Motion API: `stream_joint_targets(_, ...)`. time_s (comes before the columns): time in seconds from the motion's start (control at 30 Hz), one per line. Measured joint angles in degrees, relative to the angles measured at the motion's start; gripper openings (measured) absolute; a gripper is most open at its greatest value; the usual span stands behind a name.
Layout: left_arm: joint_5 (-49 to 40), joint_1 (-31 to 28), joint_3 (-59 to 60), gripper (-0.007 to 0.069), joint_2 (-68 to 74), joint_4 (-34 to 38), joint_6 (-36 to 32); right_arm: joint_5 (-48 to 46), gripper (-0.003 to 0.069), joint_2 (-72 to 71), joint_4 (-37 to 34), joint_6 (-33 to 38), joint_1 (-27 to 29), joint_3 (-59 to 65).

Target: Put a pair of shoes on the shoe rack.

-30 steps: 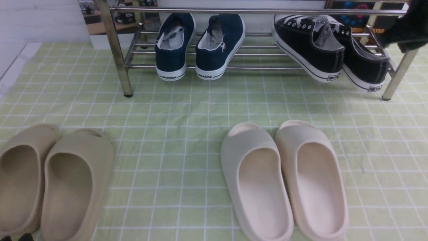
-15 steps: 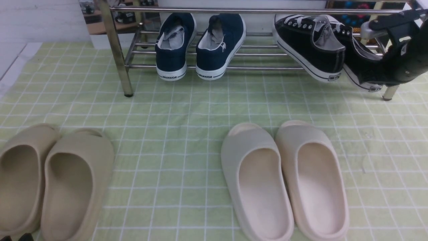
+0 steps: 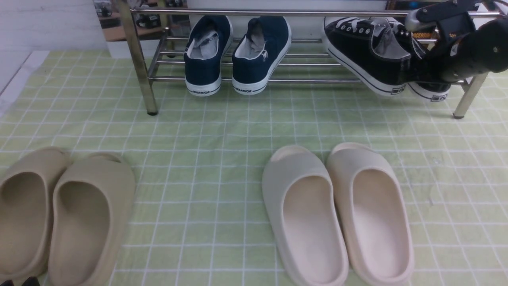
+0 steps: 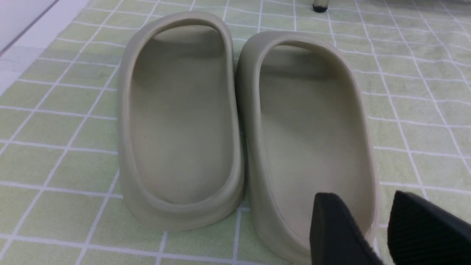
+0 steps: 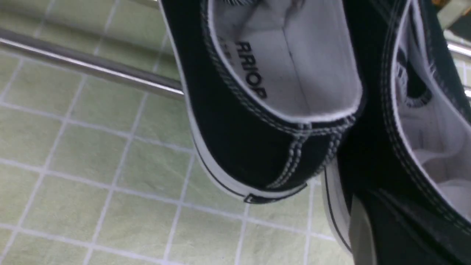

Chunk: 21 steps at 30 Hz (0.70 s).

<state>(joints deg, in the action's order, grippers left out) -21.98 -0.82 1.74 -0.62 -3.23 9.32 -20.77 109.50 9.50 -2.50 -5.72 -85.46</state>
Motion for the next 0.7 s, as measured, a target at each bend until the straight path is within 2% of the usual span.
stream_joint_targets(0.23, 0.00, 0.00, 0.00, 0.0239, 0.00, 0.00, 0.00, -9.45, -0.0004, -5.06, -0.89, 0.00, -0.05, 0.00)
stream_joint_targets(0.37, 0.00, 0.00, 0.00, 0.0239, 0.00, 0.00, 0.00, -15.24, -0.0002, -14.72, -3.77, 0.00, -0.05, 1.51)
stream_joint_targets(0.57, 0.00, 0.00, 0.00, 0.0239, 0.00, 0.00, 0.00, -11.72, -0.0002, -31.85, -7.20, 0.00, -0.05, 12.89)
stream_joint_targets(0.67, 0.00, 0.00, 0.00, 0.0239, 0.00, 0.00, 0.00, -6.06, -0.0001, -46.77, -10.08, 0.00, -0.05, 24.23)
stream_joint_targets(0.7, 0.00, 0.00, 0.00, 0.0239, 0.00, 0.00, 0.00, -5.76, -0.0001, -46.77, -10.08, 0.00, -0.05, 24.82)
